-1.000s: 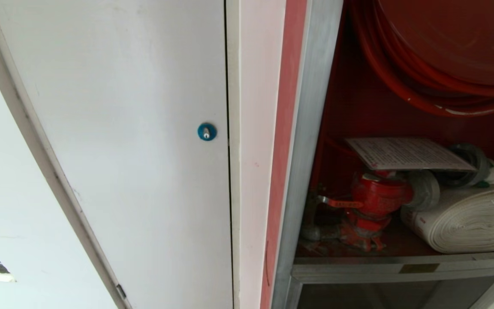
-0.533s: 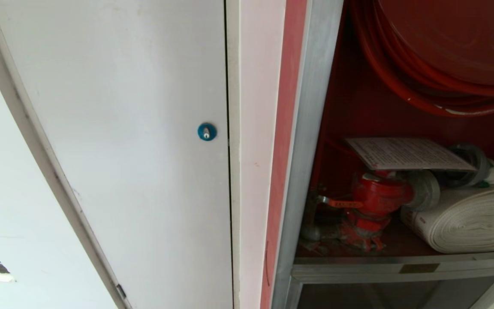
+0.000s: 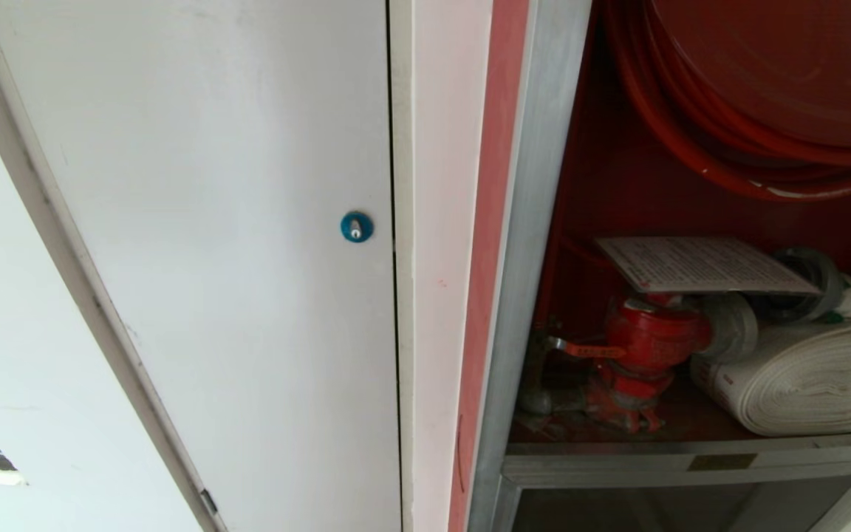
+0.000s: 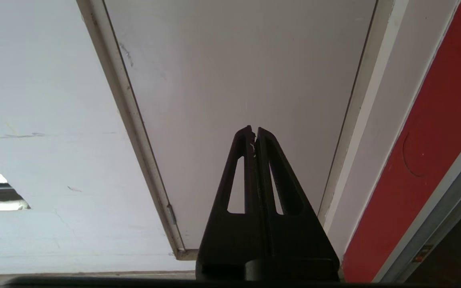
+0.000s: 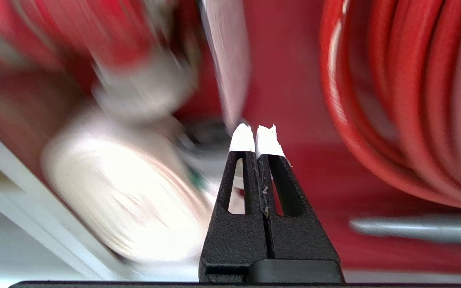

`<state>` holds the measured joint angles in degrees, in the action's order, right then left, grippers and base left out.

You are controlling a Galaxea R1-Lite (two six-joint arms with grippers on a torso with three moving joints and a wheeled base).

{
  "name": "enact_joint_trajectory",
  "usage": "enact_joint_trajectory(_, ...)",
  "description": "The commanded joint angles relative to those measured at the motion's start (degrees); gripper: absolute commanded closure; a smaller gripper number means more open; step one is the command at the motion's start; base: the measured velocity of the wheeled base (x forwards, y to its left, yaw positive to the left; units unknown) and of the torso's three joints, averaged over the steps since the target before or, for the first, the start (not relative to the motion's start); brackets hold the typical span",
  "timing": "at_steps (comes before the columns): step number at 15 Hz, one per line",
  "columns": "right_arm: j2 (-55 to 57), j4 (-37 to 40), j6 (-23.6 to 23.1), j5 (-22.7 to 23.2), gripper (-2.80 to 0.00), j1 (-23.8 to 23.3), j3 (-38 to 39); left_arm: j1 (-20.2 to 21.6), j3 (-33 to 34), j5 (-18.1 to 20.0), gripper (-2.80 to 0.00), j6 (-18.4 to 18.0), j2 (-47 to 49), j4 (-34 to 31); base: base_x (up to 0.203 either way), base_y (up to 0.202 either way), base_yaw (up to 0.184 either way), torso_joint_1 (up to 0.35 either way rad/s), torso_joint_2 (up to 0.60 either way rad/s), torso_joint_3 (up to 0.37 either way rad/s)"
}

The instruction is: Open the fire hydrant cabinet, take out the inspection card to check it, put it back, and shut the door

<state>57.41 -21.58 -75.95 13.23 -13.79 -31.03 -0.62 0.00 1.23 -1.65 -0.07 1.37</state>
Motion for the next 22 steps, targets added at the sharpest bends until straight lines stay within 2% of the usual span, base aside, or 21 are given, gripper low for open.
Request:
enact_joint_trajectory(1, 0.25, -0.16, 9.79, 2.51, 0.0, 1.1, 0.09, 0.01, 0.7, 0.0, 0.0, -0.02, 0.07, 0.04, 0.0, 0.0, 0.0, 0.0, 0.0, 0.0)
enact_joint_trajectory(7, -0.87, -0.31, 49.65, 9.16, 0.0, 4.19, -2.2, 0.01, 0.79, 0.0, 0.0, -0.02, 0.07, 0.04, 0.0, 0.0, 0.0, 0.0, 0.0, 0.0)
enact_joint_trajectory(10, -1.45, -0.31, 65.66, 9.53, 0.0, 4.23, -4.57, 0.01, 0.71, 0.0, 0.0, -0.02, 0.07, 0.04, 0.0, 0.0, 0.0, 0.0, 0.0, 0.0)
enact_joint_trajectory(11, -2.07, -0.31, 68.92, 9.53, 0.0, 4.22, -4.78, 0.01, 0.79, 0.0, 0.0, -0.02, 0.07, 0.04, 0.0, 0.0, 0.0, 0.0, 0.0, 0.0)
enact_joint_trajectory(15, -5.63, -0.22, 73.65, 9.45, 0.0, 4.21, -2.38, 0.01, 0.79, 0.0, 0.0, -0.02, 0.07, 0.04, 0.0, 0.0, 0.0, 0.0, 0.0, 0.0)
enact_joint_trajectory(18, -9.06, -0.14, 80.66, 7.29, 0.0, 4.13, -0.39, 0.01, 0.79, 0.0, 0.0, -0.02, 0.07, 0.04, 0.0, 0.0, 0.0, 0.0, 0.0, 0.0)
enact_joint_trajectory(22, -15.78, 0.36, 81.64, 6.08, 0.0, 4.13, 4.03, 0.01, 0.79, 0.0, 0.0, -0.02, 0.07, 0.04, 0.0, 0.0, 0.0, 0.0, 0.0, 0.0)
